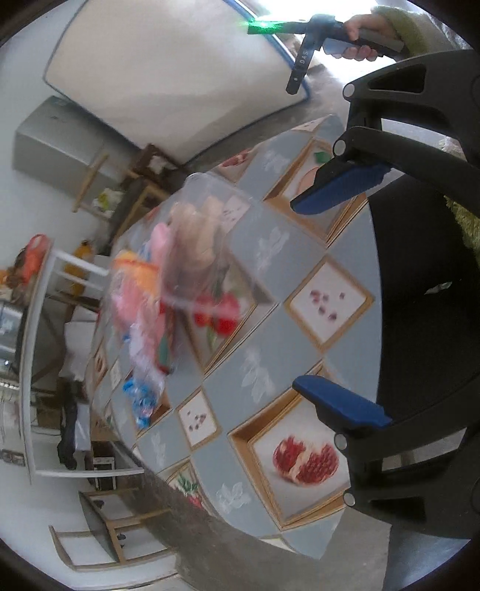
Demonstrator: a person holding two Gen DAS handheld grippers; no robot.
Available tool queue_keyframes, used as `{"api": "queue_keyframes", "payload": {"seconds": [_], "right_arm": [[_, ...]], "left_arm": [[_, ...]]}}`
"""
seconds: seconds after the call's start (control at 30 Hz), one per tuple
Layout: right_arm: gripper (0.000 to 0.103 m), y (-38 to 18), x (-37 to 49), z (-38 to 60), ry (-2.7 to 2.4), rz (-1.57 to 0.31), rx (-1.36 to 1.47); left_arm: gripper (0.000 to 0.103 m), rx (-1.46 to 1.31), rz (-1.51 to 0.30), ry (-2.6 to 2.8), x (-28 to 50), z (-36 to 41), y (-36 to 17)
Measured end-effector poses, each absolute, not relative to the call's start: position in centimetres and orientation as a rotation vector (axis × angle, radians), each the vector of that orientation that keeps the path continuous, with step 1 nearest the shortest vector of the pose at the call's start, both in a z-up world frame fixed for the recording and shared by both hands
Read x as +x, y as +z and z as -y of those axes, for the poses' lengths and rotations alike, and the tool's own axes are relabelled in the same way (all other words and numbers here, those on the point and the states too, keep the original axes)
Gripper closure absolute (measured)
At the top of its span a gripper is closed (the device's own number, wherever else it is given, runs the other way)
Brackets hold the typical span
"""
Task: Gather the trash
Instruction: 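Move the left tool to the plastic bag while the right tool reaches the clear container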
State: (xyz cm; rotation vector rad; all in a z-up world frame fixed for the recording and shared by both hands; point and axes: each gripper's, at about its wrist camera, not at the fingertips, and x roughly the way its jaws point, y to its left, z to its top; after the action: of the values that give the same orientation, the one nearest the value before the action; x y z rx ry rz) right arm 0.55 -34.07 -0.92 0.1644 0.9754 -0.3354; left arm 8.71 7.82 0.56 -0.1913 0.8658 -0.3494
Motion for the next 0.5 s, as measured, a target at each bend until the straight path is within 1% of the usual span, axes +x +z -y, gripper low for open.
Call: {"api": "queue_keyframes", "payload": {"seconds": [0.13, 0.23, 0.37, 0.4, 0.43, 0.47, 0.5], "right_arm": [[0.006, 2.4, 2.1, 28.6, -0.19, -0.803, 0.119], [0.006, 3.2, 4.4, 25.7, -0.072, -0.794, 0.149], [0.007, 2.5, 8.2, 23.5, 0.05, -0.784, 0.197], [0.009, 2.1, 9.1, 22.9, 0.069, -0.786, 0.199], [0.014, 1.5, 10.5, 22.3, 0.096, -0.8, 0.204], [0.016, 0.9, 11.3, 21.7, 0.115, -0.813, 0.208], [0.019, 0.3, 12.2, 21.0, 0.135, -0.824, 0.21]], "left_arm": [[0.018, -0.223, -0.811, -0.364, 9.4, -9.2, 0.2], [0.018, -0.256, -0.78, -0.372, 10.5, -9.3, -0.3], [0.019, -0.29, -0.751, -0.39, 12.6, -9.1, -1.1], [0.02, -0.291, -0.753, -0.392, 13.6, -8.8, -1.5], [0.026, -0.287, -0.761, -0.39, 14.4, -8.6, -1.8], [0.034, -0.28, -0.774, -0.391, 15.2, -8.2, -2.1], [0.037, -0.267, -0.796, -0.392, 16.2, -7.6, -2.6]]}}
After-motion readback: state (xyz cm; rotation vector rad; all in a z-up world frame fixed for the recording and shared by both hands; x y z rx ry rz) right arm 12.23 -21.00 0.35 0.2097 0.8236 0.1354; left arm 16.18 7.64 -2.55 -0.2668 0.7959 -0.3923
